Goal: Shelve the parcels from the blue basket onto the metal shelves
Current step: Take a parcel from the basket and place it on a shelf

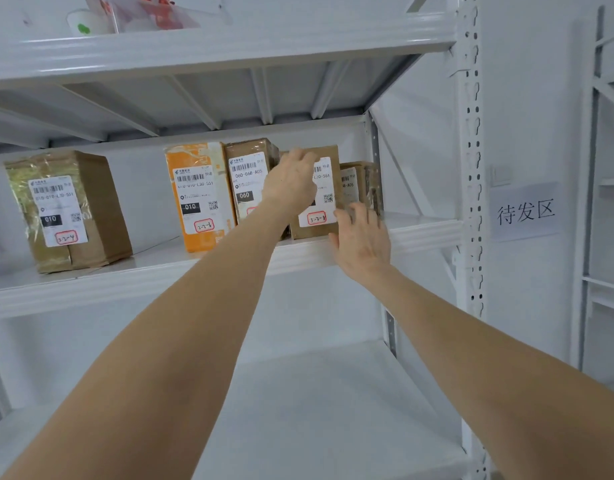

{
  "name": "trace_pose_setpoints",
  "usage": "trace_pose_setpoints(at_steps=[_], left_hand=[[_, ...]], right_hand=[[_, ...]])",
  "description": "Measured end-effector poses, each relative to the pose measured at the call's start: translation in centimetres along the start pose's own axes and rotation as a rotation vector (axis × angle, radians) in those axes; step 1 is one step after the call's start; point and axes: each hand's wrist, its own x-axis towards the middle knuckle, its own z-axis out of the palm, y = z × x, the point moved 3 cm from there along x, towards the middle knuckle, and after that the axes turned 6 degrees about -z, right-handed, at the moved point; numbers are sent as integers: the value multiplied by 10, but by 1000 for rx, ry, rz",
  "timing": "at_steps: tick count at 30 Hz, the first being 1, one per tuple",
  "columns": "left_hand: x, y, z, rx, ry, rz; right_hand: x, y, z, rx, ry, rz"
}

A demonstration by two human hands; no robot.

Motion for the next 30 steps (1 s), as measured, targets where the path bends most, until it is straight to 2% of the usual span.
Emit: trace_pose_setpoints(at_steps=[3,7,12,16,20,24,30], left_hand=[[-38,24,13,-85,-34,41],[-90,59,49,-198,-111,98],[-158,111,119,-245,-440,111],[-231,167,175,-292,-739,234],[-324,222,212,-361,-1000,389],[-408,260,238,-418,-1183,492],[-514,308,274,-402,-1333,585]], right_hand=[[-28,10,-1,-7,-19,71],[-80,37,6,-34,-130,191],[-169,81,20,-43,-292,349],[-260,125,26,-61,-434,464],[-363,158,20,-118,-566,654],[-455,170,8,-166,-666,853],[-576,185,-6,-156,-767,1149]])
